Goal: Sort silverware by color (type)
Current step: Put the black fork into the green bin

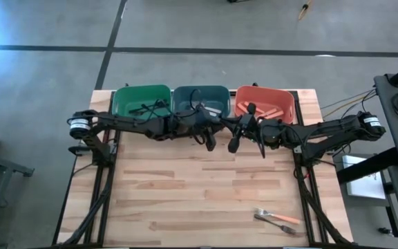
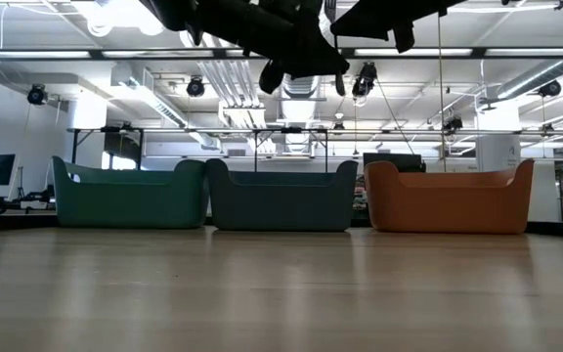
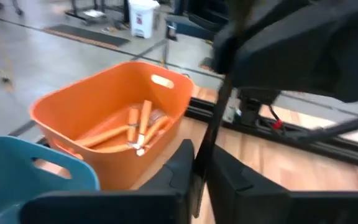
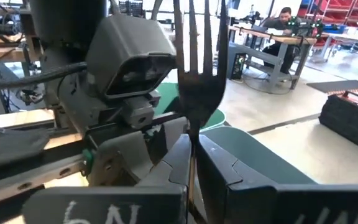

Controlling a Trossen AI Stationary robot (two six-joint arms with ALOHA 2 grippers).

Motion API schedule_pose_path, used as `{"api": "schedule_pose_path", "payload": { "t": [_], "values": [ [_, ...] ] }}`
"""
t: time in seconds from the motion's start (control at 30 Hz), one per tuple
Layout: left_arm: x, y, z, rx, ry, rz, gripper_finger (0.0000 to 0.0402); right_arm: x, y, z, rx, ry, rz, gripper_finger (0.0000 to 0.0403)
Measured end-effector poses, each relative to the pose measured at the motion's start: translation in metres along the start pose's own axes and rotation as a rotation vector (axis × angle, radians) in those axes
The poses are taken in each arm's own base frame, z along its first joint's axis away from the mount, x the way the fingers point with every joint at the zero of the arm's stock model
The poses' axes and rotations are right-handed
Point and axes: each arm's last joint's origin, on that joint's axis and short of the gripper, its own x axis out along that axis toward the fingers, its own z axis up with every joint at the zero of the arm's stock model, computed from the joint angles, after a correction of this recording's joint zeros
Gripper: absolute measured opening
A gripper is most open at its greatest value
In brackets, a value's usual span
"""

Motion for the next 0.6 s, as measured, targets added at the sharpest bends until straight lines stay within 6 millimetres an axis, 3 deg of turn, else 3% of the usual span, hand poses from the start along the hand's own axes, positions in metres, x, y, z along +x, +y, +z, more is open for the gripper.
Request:
{"api": "schedule_pose_path", "payload": {
  "t": [0.33, 0.6],
  "values": [
    [0.001, 0.01, 0.002, -0.055, 0.036, -0.075, 0.0001, 0.0, -0.001, -0.001, 0.035, 0.008, -0.008, 0.0015],
    [-0.002, 0.042, 0.002, -0.08, 0.118, 0.031, 0.0, -0.002, -0.003, -0.006, 0.071, 0.064, -0.003, 0.0094]
  ]
}}
